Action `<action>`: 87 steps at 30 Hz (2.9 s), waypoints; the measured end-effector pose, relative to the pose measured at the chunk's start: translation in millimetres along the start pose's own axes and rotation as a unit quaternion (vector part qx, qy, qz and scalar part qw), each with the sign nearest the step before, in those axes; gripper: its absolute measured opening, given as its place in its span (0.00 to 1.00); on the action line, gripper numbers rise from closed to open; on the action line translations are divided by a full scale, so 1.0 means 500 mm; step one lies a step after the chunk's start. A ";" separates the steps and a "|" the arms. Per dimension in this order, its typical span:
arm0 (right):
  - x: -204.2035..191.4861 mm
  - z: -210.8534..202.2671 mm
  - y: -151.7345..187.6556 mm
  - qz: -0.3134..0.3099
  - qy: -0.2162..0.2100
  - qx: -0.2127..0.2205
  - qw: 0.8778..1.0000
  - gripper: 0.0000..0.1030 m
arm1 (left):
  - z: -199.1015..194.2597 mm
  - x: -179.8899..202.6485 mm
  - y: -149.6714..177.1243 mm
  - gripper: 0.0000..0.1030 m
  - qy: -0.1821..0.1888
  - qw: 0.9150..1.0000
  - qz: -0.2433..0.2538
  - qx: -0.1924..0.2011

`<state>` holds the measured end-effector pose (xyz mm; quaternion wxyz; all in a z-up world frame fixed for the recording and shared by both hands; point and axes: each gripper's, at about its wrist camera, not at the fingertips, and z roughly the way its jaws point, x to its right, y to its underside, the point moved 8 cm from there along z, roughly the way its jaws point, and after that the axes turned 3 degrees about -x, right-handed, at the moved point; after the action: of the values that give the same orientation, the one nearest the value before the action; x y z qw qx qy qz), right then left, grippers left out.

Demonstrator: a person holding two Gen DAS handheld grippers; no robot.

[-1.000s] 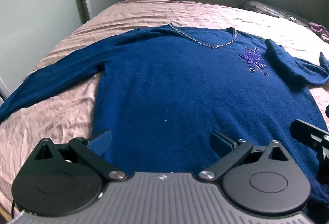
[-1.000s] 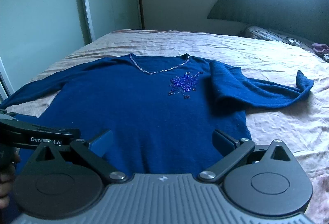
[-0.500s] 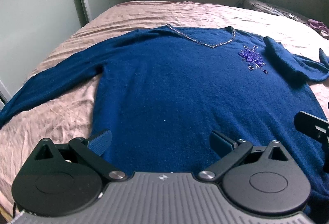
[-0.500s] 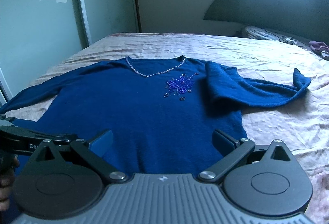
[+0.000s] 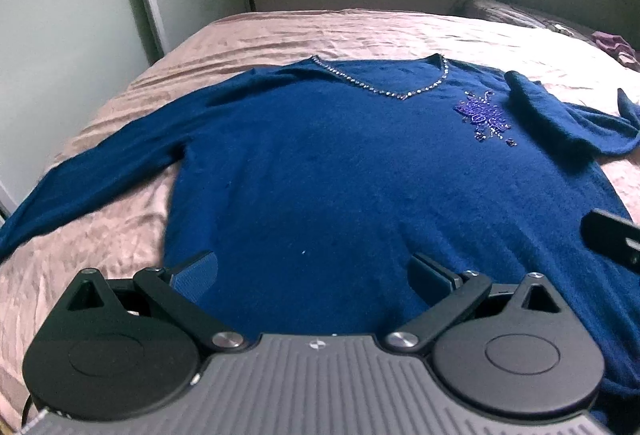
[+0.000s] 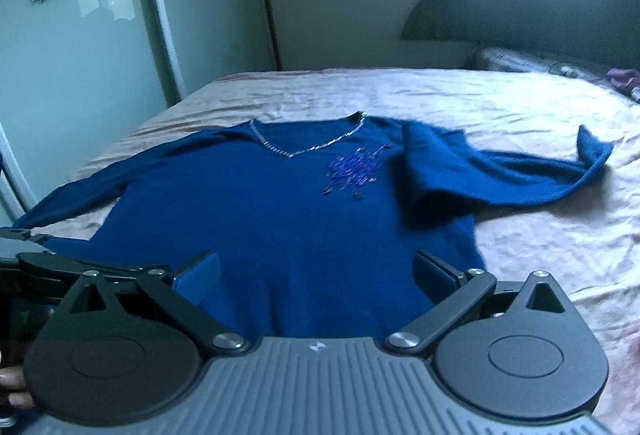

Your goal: Fold small clothes

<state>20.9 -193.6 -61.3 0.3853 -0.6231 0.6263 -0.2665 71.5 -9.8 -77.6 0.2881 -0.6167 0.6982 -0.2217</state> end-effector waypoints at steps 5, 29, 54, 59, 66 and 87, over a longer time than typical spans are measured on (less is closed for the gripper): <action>0.013 -0.005 -0.016 -0.037 0.054 0.030 0.997 1.00 | 0.017 0.017 -0.008 0.99 0.002 1.000 0.008 -0.003; 0.103 0.051 -0.018 0.047 -0.046 -0.002 0.998 1.00 | 0.069 0.096 -0.044 0.99 0.037 0.999 0.028 -0.004; 0.689 0.204 -0.119 0.271 0.157 0.029 0.949 0.73 | 0.083 0.132 -0.052 0.99 0.042 0.997 0.063 0.026; 0.715 0.261 -0.129 0.289 0.139 0.007 0.947 0.46 | 0.087 0.135 -0.054 1.00 0.042 0.996 0.069 0.022; 0.734 0.223 -0.143 0.281 0.171 0.047 0.943 0.07 | 0.089 0.125 -0.058 1.00 0.044 0.997 0.063 0.014; 0.749 -0.040 -0.263 0.096 0.398 0.157 0.899 0.07 | 0.086 0.040 -0.079 0.99 0.007 1.000 0.028 -0.004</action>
<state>108.0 -576.4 0.6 0.2208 -0.3334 0.7343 -0.5486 128.1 -33.1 -85.3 0.2864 -0.5968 0.7180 -0.2151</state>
